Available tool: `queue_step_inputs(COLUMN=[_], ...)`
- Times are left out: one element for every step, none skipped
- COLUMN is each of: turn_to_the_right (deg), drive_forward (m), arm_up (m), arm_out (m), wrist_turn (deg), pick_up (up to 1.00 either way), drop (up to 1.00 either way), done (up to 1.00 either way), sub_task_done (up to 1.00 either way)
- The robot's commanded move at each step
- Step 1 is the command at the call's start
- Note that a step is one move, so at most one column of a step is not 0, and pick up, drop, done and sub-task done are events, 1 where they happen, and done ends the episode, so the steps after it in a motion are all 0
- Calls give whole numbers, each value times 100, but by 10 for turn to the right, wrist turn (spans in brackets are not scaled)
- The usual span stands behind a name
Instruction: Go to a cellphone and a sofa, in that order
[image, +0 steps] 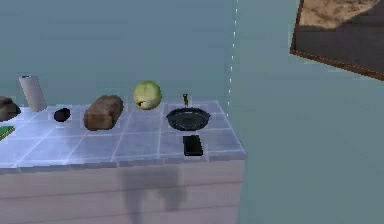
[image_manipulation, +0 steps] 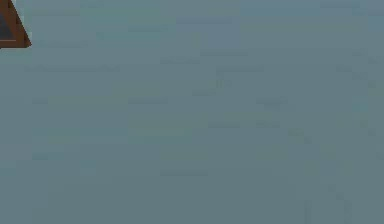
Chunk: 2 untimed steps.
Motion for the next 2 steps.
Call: queue_step_inputs(turn_to_the_right=[0,-450], drive_forward=[0,0], arm_up=[0,0], arm_out=[0,0], wrist_turn=[0,0], pick_up=[0,0], drop=[0,0], done=[0,0], sub_task_done=[100,0])
